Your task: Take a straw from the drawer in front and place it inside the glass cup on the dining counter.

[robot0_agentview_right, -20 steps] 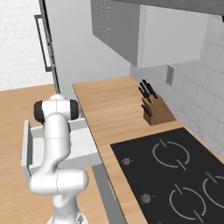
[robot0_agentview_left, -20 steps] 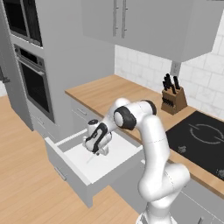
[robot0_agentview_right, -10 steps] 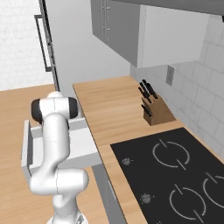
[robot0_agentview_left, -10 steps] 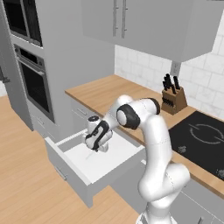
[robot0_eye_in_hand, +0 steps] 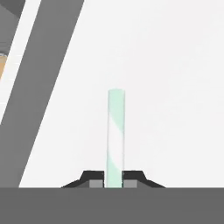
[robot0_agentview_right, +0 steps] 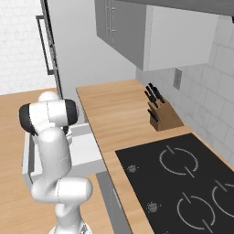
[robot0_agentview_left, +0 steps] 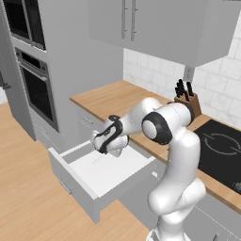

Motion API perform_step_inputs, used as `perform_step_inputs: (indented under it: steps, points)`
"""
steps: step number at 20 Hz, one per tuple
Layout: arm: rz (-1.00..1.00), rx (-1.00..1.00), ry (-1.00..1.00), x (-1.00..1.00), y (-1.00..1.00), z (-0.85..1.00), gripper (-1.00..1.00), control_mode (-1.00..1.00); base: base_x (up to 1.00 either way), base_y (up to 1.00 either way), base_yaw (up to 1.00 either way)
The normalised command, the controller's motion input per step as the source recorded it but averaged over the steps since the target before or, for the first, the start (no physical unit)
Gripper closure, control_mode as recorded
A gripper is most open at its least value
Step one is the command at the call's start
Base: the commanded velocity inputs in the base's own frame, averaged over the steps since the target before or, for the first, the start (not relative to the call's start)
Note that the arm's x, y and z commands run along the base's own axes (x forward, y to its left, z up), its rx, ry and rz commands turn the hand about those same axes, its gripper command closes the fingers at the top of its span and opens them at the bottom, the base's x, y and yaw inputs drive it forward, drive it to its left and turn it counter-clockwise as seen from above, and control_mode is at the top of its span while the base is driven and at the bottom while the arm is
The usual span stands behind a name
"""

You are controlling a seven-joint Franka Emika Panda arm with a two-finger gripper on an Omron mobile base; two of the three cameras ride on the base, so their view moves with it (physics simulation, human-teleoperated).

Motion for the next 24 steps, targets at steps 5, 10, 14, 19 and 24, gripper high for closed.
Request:
perform_step_inputs:
  steps: [5, 10, 14, 19, 24]
  points:
    - [0.18, 0.03, 0.00, -0.01, -0.03, 1.00, 1.00, -1.00, 0.00, 0.00, 0.00]
    - [0.18, -0.02, 0.00, 0.00, 0.01, 1.00, 1.00, -1.00, 0.00, 0.00, 0.00]
    - [0.15, -0.13, -0.03, 0.00, 0.03, 1.00, 1.00, -1.00, 0.00, 0.00, 0.00]
    - [0.15, -0.19, -0.08, -0.07, 0.00, 1.00, 1.00, -1.00, 0.00, 0.00, 0.00]
    - [0.23, -0.20, -0.18, -0.56, -0.07, 1.00, 1.00, -1.00, 0.00, 0.00, 0.00]
